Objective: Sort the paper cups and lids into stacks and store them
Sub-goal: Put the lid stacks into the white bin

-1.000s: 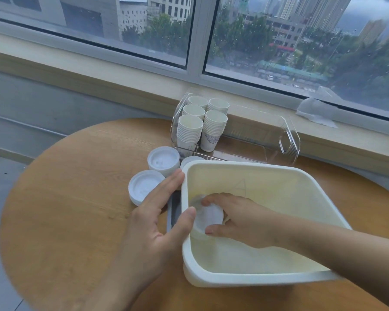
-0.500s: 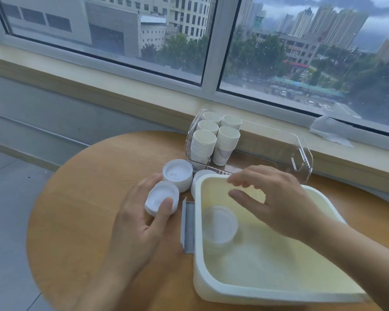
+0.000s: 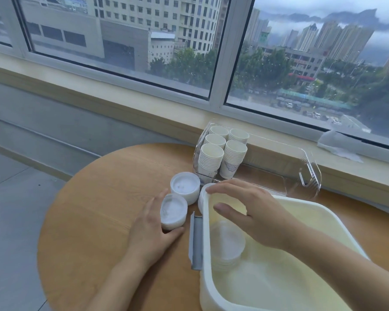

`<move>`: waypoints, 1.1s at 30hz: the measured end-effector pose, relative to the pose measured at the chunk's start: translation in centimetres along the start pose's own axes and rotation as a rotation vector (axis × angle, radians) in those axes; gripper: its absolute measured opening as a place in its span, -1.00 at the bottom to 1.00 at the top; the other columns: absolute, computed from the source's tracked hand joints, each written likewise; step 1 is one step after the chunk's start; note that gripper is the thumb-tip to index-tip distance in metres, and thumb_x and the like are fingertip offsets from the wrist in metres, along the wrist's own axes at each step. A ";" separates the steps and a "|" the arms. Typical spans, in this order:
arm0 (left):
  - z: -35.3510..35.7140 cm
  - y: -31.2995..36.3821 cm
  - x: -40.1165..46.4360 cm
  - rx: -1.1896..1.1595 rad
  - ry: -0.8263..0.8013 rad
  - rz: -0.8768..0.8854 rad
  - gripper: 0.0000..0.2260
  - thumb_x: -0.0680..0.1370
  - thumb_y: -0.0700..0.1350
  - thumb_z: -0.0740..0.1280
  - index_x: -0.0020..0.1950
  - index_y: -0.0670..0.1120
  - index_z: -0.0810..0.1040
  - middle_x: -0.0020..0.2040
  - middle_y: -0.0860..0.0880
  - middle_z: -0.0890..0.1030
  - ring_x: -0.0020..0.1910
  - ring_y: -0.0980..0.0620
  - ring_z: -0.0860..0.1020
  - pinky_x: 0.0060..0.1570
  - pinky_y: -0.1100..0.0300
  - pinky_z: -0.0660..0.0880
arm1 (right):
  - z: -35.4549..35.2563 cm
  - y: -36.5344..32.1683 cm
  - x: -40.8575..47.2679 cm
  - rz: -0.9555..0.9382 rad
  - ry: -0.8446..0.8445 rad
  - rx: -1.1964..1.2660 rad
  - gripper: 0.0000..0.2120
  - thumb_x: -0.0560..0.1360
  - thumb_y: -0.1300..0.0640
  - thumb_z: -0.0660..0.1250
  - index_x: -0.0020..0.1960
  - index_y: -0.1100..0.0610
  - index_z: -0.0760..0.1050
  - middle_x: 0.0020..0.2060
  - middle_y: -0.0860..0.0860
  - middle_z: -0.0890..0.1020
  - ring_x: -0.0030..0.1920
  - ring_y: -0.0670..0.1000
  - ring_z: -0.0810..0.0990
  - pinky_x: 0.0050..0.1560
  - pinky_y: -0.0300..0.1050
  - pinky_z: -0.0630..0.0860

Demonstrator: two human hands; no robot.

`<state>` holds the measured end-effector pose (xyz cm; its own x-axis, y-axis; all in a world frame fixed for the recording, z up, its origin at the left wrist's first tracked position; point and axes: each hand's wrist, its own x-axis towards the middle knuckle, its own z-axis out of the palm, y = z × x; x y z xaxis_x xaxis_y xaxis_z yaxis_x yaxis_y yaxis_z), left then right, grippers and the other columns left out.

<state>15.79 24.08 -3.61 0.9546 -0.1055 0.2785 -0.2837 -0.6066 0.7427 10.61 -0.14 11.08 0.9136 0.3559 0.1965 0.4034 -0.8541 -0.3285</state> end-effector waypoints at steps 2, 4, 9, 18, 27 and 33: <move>-0.2 0.0 -0.1 -0.011 0.015 0.001 -0.12 0.35 0.08 0.66 0.60 0.11 0.33 0.40 0.12 0.51 0.34 0.01 0.53 0.21 0.07 0.49 | -0.1 -0.1 0.0 0.010 -0.002 0.013 -0.65 0.66 -0.27 0.18 0.40 -0.27 0.50 0.31 -0.37 0.53 0.31 -0.27 0.50 0.37 -0.08 0.43; -0.8 0.1 -0.1 -0.025 0.044 0.004 -0.12 0.35 0.08 0.67 0.59 0.11 0.34 0.38 0.11 0.52 0.33 0.02 0.52 0.20 0.13 0.45 | -0.1 -0.2 -0.1 0.018 -0.006 0.017 -0.64 0.66 -0.27 0.17 0.40 -0.27 0.49 0.30 -0.37 0.52 0.31 -0.27 0.49 0.37 -0.09 0.43; -3.2 3.2 0.4 -0.101 0.155 0.064 -0.14 0.33 0.01 0.69 0.55 0.13 0.36 0.36 0.15 0.53 0.33 0.09 0.49 0.20 0.21 0.40 | -0.4 -0.5 0.0 0.035 -0.011 0.065 -0.61 0.65 -0.31 0.16 0.41 -0.26 0.49 0.30 -0.37 0.53 0.32 -0.27 0.50 0.37 -0.05 0.44; -7.0 12.5 0.3 -0.168 0.157 0.312 -0.12 0.33 0.10 0.66 0.56 0.13 0.32 0.35 0.24 0.51 0.31 0.28 0.45 0.19 0.58 0.29 | -3.7 -2.4 -1.2 0.091 0.154 0.703 -0.56 0.62 -0.24 0.32 0.48 -0.31 0.41 0.39 -0.19 0.54 0.35 -0.09 0.60 0.32 0.11 0.59; -5.9 16.2 -2.0 -0.155 0.021 0.409 -0.12 0.27 0.30 0.64 0.52 0.16 0.40 0.34 0.28 0.55 0.31 0.24 0.50 0.24 0.24 0.48 | -5.9 -2.3 -5.4 0.076 0.073 0.844 -0.51 0.64 -0.04 0.28 0.54 -0.28 0.35 0.31 -0.09 0.61 0.17 0.15 0.70 0.14 0.13 0.68; -5.0 16.8 -2.6 -0.141 -0.067 0.419 -0.11 0.23 0.41 0.51 0.52 0.23 0.36 0.32 0.37 0.51 0.31 0.33 0.47 0.19 0.48 0.38 | -6.5 -1.6 -7.4 0.140 0.053 0.888 -0.69 0.63 0.09 0.30 0.36 0.02 0.53 0.25 0.06 0.61 0.13 0.17 0.68 0.14 0.24 0.66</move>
<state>8.08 18.06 11.19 0.7572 -0.3725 0.5366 -0.6523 -0.3878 0.6512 2.84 -3.87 16.15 0.9626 0.2341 0.1360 0.1993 -0.2727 -0.9412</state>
